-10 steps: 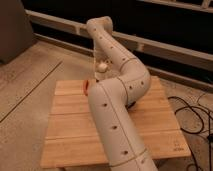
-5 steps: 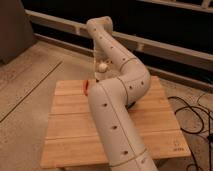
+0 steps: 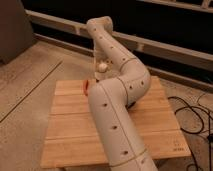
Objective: Place the ceramic cup over the eraser
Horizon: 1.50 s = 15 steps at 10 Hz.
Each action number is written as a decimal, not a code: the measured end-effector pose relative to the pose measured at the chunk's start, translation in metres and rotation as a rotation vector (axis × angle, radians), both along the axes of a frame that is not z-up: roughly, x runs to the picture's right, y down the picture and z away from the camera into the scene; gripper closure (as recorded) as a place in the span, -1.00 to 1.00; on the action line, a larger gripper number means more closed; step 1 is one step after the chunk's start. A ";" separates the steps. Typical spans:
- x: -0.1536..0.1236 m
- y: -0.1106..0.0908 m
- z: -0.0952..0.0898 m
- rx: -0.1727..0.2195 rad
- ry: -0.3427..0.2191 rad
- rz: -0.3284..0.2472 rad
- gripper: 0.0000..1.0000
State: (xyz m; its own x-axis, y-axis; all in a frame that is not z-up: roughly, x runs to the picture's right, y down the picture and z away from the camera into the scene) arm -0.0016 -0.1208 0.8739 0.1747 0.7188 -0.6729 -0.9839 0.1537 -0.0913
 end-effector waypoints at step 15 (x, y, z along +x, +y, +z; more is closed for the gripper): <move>-0.026 -0.028 -0.005 0.077 -0.064 -0.072 1.00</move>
State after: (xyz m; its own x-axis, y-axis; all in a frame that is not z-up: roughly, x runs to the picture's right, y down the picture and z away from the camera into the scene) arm -0.0274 -0.1492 0.8694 0.2683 0.7519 -0.6022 -0.9627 0.2324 -0.1386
